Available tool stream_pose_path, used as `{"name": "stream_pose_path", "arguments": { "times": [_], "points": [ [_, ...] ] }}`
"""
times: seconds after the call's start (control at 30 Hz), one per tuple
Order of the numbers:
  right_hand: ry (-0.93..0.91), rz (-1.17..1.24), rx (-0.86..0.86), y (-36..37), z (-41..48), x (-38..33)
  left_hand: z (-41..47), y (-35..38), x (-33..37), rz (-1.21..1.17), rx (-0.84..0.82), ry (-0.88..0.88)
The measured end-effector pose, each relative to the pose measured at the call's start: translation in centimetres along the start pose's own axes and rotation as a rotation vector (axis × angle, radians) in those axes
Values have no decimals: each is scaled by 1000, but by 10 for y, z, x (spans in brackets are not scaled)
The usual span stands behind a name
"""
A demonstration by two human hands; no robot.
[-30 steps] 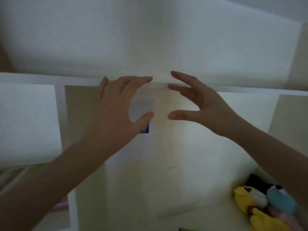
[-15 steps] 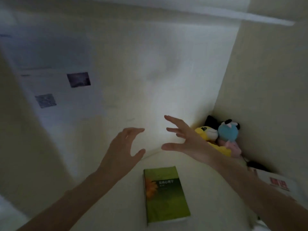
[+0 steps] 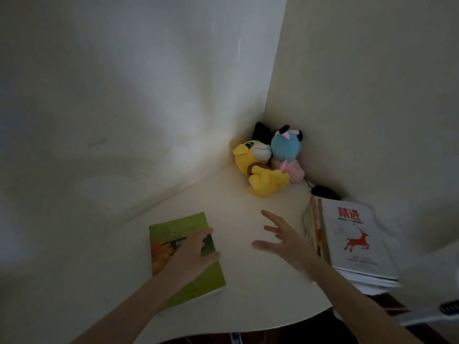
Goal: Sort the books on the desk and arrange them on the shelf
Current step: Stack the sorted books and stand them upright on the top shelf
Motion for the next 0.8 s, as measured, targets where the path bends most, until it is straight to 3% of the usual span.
{"name": "stream_pose_path", "arguments": {
  "times": [0.33,0.53,0.8],
  "points": [
    [165,107,177,-109,-8,87,82,124,74,-51,-225,30],
    [149,214,209,-142,-17,105,112,171,114,-102,-309,78],
    [148,183,367,-198,-36,119,139,206,146,-134,-346,74]
  ]
}}
Point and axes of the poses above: each hand's wrist, its own z-axis towards the middle knuckle, its own y-axis out of the palm, x = y × z, the point moved 10 cm from there along z, towards the middle knuckle, and after that the axes turned 5 degrees about y, right-handed, at the moved point
